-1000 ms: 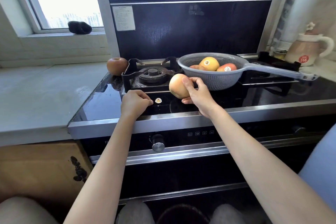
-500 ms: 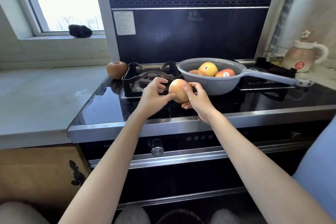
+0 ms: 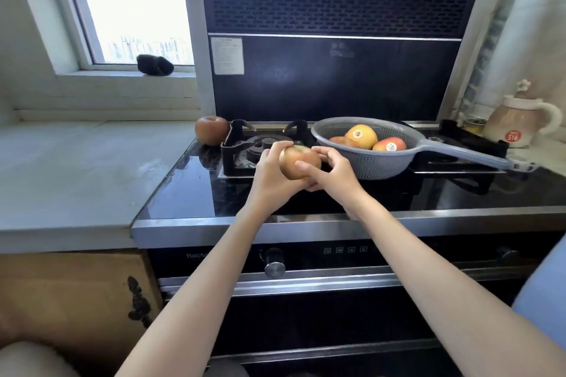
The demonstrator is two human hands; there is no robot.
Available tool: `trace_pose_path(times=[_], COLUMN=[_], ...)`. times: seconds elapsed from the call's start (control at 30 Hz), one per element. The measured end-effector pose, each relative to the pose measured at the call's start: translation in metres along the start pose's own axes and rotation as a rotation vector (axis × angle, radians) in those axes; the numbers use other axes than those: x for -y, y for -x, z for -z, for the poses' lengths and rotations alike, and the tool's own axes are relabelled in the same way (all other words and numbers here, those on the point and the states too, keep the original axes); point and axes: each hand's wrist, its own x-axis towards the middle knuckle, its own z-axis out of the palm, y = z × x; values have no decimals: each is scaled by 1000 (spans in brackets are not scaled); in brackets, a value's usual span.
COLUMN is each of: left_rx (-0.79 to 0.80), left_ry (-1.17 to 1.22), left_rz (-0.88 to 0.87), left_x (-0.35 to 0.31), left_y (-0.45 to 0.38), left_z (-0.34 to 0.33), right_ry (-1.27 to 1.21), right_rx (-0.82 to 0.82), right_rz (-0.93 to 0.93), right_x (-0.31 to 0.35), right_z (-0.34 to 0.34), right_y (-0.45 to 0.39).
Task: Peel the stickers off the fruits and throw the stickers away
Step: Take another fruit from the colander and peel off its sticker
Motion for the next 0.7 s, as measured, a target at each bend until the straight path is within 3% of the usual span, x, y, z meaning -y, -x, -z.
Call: trace_pose_path(times=[0.17,0.47,0.7], left_rx=[-206,-415,-459], left_ry=[14,-39,-128], left_rz=[-72,3,142], left_x=[0,23,56], left_y=[-8,-43,-78], left_z=[32,94,121], right_ry=[-28,88,155], right_rx=[101,179,70], right_rz=[69,124,171], right_x=[30,66,67], right_z=[-30,-95,-117], right_y=[-15,-61,-89])
